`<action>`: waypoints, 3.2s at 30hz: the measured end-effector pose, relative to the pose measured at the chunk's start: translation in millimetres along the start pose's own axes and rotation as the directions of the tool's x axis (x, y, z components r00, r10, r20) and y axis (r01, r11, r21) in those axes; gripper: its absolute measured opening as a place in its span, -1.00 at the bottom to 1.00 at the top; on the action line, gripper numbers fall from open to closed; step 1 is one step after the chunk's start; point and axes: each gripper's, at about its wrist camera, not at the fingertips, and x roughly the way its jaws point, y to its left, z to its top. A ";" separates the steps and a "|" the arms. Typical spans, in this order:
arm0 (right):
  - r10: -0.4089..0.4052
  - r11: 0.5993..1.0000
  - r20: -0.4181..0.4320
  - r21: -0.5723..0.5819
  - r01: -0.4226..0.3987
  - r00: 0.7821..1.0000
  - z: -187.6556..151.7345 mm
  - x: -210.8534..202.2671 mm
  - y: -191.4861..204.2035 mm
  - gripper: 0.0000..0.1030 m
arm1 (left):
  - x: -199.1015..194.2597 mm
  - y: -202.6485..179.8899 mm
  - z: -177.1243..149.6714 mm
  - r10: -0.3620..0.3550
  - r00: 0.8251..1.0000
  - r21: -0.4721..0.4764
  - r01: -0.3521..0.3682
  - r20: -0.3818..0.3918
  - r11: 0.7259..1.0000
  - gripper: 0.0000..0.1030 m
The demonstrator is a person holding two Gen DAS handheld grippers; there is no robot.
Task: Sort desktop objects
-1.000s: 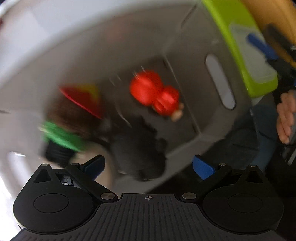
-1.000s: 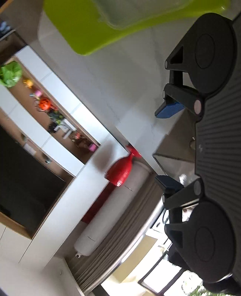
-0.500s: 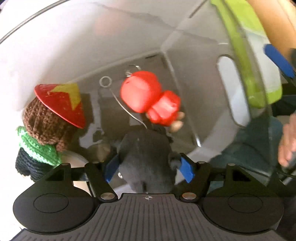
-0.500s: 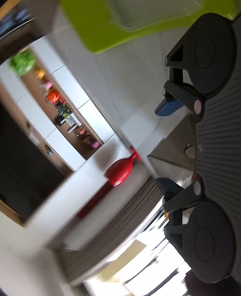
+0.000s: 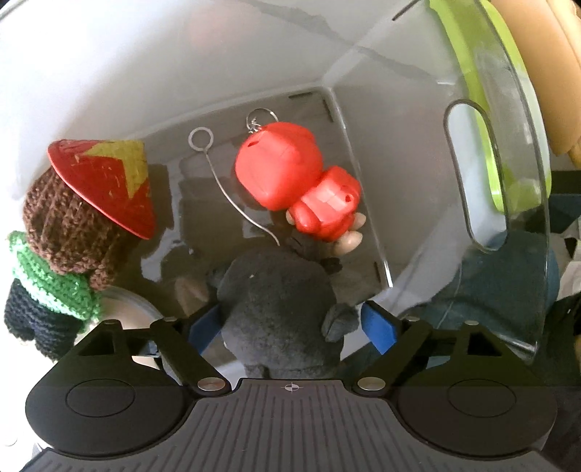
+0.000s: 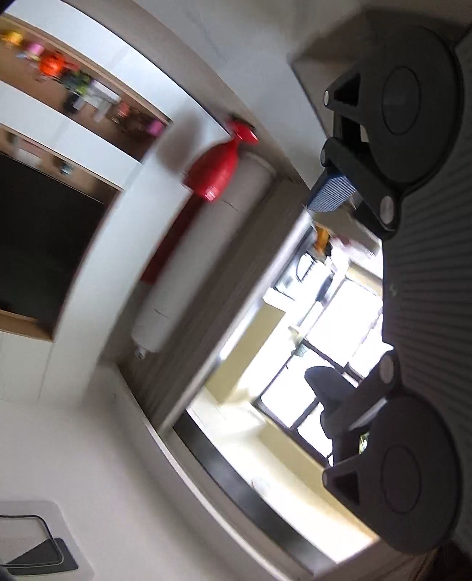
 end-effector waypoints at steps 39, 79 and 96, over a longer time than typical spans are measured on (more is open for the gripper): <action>-0.185 0.952 -0.289 -0.289 0.099 0.939 -113.1 -15.1 69.9 0.88 | -60.9 68.9 -14.1 0.028 0.996 -0.003 -0.028 -0.082 1.000 0.92; -0.451 0.892 -0.420 -0.181 0.415 0.787 -131.0 -2.1 61.7 0.89 | -20.4 -10.6 63.9 0.051 0.997 -0.214 -0.037 0.060 0.976 0.55; -0.414 0.908 -0.436 -0.142 0.394 0.799 -127.4 1.0 57.0 0.89 | -50.5 -68.0 58.7 0.170 0.933 0.088 -0.208 0.317 0.974 0.24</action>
